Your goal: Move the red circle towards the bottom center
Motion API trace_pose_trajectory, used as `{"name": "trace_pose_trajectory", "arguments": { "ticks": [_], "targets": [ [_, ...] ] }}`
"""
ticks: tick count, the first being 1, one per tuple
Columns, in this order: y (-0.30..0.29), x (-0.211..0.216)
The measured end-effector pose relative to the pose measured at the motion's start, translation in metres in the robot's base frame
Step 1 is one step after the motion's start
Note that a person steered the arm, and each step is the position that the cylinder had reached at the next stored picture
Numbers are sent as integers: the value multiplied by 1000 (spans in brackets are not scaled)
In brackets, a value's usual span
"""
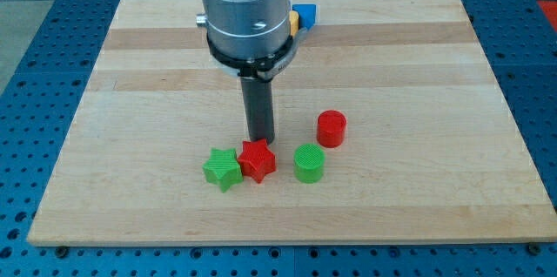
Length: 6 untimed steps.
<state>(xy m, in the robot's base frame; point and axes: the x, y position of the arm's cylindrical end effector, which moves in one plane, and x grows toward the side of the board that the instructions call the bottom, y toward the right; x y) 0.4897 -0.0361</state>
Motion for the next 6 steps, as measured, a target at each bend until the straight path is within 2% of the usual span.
{"name": "trace_pose_trajectory", "arguments": {
  "ticks": [1, 3, 4, 6],
  "targets": [
    [1, -17],
    [61, -38],
    [100, -39],
    [118, -17]
  ]
}}
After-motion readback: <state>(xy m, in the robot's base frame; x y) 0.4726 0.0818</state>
